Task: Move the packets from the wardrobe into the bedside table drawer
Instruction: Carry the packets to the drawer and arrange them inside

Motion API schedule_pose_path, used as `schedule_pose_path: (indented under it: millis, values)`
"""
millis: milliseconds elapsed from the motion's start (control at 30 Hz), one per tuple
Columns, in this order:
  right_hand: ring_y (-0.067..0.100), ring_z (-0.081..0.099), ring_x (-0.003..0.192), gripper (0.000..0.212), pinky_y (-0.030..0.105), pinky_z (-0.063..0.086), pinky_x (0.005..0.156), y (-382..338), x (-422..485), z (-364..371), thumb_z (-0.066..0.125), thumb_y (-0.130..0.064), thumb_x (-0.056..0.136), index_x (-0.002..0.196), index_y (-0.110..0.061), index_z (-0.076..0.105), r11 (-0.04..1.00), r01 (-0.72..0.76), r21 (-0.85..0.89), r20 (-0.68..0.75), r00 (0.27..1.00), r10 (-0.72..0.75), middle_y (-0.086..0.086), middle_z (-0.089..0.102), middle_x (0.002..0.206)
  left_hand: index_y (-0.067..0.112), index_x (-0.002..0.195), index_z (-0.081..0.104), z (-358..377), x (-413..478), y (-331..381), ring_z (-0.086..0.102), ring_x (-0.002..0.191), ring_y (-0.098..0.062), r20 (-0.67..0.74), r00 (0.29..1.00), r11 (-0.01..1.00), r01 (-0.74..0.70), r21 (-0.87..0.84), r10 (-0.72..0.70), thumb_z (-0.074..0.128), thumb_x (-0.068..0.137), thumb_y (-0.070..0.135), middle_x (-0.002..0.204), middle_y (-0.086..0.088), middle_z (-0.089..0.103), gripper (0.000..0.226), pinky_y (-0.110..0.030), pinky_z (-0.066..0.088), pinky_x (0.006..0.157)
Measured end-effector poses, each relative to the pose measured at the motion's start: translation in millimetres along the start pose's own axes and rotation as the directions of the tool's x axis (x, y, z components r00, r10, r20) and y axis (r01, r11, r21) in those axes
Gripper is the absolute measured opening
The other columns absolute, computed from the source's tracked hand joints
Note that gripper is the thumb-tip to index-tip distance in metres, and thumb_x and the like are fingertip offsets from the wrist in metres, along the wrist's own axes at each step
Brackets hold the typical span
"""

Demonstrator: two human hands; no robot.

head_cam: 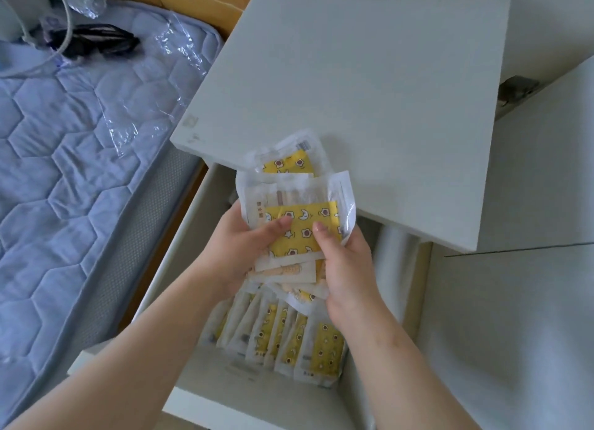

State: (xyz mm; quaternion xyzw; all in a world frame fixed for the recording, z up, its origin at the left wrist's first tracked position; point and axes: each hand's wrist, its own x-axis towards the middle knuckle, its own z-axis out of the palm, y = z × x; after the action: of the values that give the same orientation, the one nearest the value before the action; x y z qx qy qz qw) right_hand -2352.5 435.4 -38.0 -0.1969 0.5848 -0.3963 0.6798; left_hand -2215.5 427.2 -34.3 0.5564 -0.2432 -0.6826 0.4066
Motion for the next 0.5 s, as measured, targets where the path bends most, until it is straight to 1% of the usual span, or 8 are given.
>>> schedule_pose_path:
  millis: [133,200,267,333,367,433,467,500]
  values:
    - [0.024,0.064,0.105,0.033,0.052,0.050,0.092,44,9,4,0.067,-0.033,0.084,0.116,-0.028,0.058,0.998,-0.036,-0.060,-0.017,0.999,0.035,0.001,0.068,0.113,0.008,0.117,0.058,-30,1,-25,0.071,0.090,-0.027,0.003,1.000,0.999,0.028,0.036,-0.028,0.068,0.070,0.016,0.102,-0.011,0.073,0.049,-0.043,0.060,0.070]
    - [0.026,0.064,0.106,0.036,0.052,0.050,0.092,59,19,7,0.069,-0.034,0.083,0.116,-0.027,0.059,0.996,-0.058,-0.071,0.009,0.998,0.059,0.002,0.067,0.114,0.008,0.119,0.057,-45,6,-31,0.071,0.092,-0.028,0.003,1.000,0.998,0.022,0.051,-0.022,0.068,0.068,0.016,0.103,-0.011,0.072,0.053,-0.046,0.059,0.073]
    - [0.025,0.066,0.103,0.029,0.050,0.051,0.091,66,32,7,0.066,-0.029,0.086,0.115,-0.025,0.061,0.995,-0.053,-0.089,0.075,0.995,0.060,0.004,0.069,0.111,0.008,0.120,0.057,-57,15,-36,0.070,0.093,-0.028,0.015,1.000,0.997,-0.005,0.075,0.004,0.068,0.068,0.015,0.104,-0.011,0.072,0.053,-0.046,0.059,0.073]
    - [0.023,0.066,0.102,0.023,0.047,0.051,0.092,72,48,1,0.062,-0.029,0.089,0.111,-0.024,0.063,0.989,-0.016,-0.145,0.131,0.991,0.036,0.002,0.071,0.106,0.008,0.120,0.056,-64,25,-43,0.070,0.094,-0.029,0.027,0.999,0.993,-0.030,0.113,0.028,0.067,0.068,0.014,0.106,-0.012,0.071,0.054,-0.047,0.058,0.074]
    - [0.022,0.066,0.104,0.025,0.045,0.049,0.093,73,57,-1,0.061,-0.034,0.089,0.112,-0.025,0.063,0.985,-0.003,-0.172,0.153,0.988,0.030,0.001,0.071,0.106,0.008,0.120,0.056,-66,30,-47,0.070,0.094,-0.028,0.025,0.999,0.991,-0.038,0.129,0.035,0.067,0.068,0.014,0.106,-0.012,0.071,0.054,-0.047,0.059,0.074]
    - [0.022,0.062,0.111,0.043,0.043,0.046,0.097,73,73,-9,0.055,-0.050,0.089,0.121,-0.023,0.060,0.983,-0.011,-0.184,0.172,0.984,0.044,0.002,0.070,0.112,0.009,0.118,0.058,-68,39,-56,0.071,0.091,-0.028,0.012,0.999,0.988,-0.048,0.150,0.047,0.067,0.071,0.012,0.105,-0.012,0.072,0.048,-0.044,0.059,0.071]
    - [0.023,0.063,0.110,0.043,0.042,0.046,0.097,73,78,-12,0.048,-0.052,0.092,0.119,-0.021,0.062,0.989,-0.025,-0.149,0.173,0.984,0.050,0.004,0.070,0.111,0.009,0.116,0.059,-68,43,-59,0.071,0.089,-0.027,0.003,0.998,0.986,-0.056,0.156,0.056,0.066,0.075,0.009,0.103,-0.012,0.072,0.042,-0.042,0.060,0.067]
    - [0.025,0.064,0.106,0.040,0.042,0.048,0.095,72,83,-16,0.042,-0.048,0.096,0.113,-0.020,0.065,0.995,-0.043,-0.089,0.164,0.985,0.057,0.007,0.071,0.108,0.010,0.115,0.060,-68,47,-62,0.072,0.086,-0.026,-0.009,0.998,0.985,-0.064,0.162,0.066,0.064,0.079,0.007,0.101,-0.011,0.073,0.036,-0.040,0.060,0.064]
